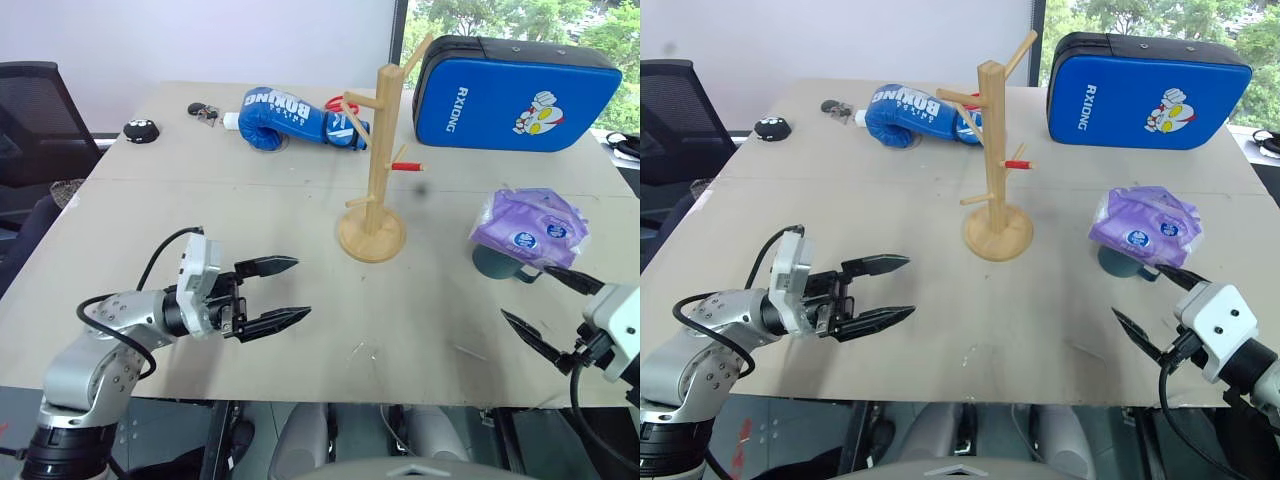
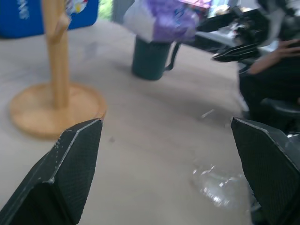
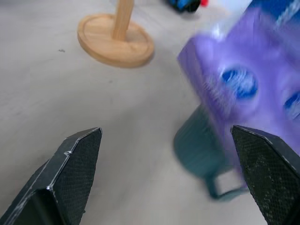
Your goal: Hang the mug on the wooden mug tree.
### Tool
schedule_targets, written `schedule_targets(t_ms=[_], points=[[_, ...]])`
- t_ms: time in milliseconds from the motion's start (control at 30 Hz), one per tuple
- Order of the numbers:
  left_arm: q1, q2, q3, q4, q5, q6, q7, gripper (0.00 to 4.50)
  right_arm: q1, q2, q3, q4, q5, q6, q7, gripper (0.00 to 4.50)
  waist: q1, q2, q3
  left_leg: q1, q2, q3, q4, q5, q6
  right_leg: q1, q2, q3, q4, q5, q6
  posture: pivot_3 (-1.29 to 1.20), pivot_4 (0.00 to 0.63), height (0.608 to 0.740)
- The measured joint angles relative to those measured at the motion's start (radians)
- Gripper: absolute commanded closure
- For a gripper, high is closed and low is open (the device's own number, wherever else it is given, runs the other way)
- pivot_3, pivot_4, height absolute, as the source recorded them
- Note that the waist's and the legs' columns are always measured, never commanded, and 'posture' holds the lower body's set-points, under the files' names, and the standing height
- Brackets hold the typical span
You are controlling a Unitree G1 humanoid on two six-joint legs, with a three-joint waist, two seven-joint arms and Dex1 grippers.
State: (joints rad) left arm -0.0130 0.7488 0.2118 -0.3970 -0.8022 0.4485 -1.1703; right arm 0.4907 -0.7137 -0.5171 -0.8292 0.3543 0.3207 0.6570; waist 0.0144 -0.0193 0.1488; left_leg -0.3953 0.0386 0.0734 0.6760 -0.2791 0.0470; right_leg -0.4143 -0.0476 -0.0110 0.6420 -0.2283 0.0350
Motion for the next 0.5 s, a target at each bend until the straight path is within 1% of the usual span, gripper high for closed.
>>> schedule_targets(t_ms=[100, 167, 267, 400, 500], points=[[-0.025, 0.000, -0.011, -0.017, -0.025, 0.005, -0.015, 0.02, -0.022, -0.020, -0.003, -0.025, -0.073, -0.003, -0.019, 0.05, 0.000, 0.000, 0.000, 0.000, -0.001, 0.000, 0.000, 0.000, 0.000, 0.000, 0.000, 0.000, 0.000, -0.001, 0.002, 0.00, 0.150, 0.740], [-0.035, 0.000, -0.014, -0.025, -0.039, 0.015, -0.014, 0.02, -0.023, -0.053, -0.003, -0.027, -0.136, -0.018, -0.015, 0.05, 0.000, 0.000, 0.000, 0.000, -0.001, 0.000, 0.000, 0.000, 0.000, 0.000, 0.000, 0.000, 0.000, -0.001, 0.003, 0.00, 0.150, 0.740], [-0.051, 0.000, -0.016, -0.029, -0.065, 0.028, -0.014, 0.02, -0.067, -0.084, 0.010, -0.024, -0.215, -0.018, -0.019, 0.05, -0.001, 0.000, 0.000, 0.001, -0.001, 0.000, 0.000, 0.000, 0.000, 0.000, 0.000, 0.000, 0.000, -0.002, 0.003, 0.00, 0.150, 0.740], [-0.063, 0.005, -0.015, -0.069, -0.090, 0.049, -0.003, 0.02, -0.168, -0.162, 0.082, 0.019, -0.367, -0.004, -0.048, 0.05, -0.003, -0.001, 0.000, 0.001, 0.000, 0.000, 0.001, 0.000, 0.000, 0.000, 0.001, 0.001, 0.000, -0.002, 0.003, 0.00, 0.150, 0.740], [-0.060, 0.005, -0.012, -0.097, -0.106, 0.064, 0.017, 0.02, -0.226, -0.190, 0.144, 0.069, -0.417, 0.001, -0.045, 0.05, -0.001, -0.001, 0.000, 0.001, -0.001, 0.000, 0.001, 0.000, 0.000, 0.000, 0.001, 0.001, 0.000, -0.001, 0.002, 0.00, 0.150, 0.740]])
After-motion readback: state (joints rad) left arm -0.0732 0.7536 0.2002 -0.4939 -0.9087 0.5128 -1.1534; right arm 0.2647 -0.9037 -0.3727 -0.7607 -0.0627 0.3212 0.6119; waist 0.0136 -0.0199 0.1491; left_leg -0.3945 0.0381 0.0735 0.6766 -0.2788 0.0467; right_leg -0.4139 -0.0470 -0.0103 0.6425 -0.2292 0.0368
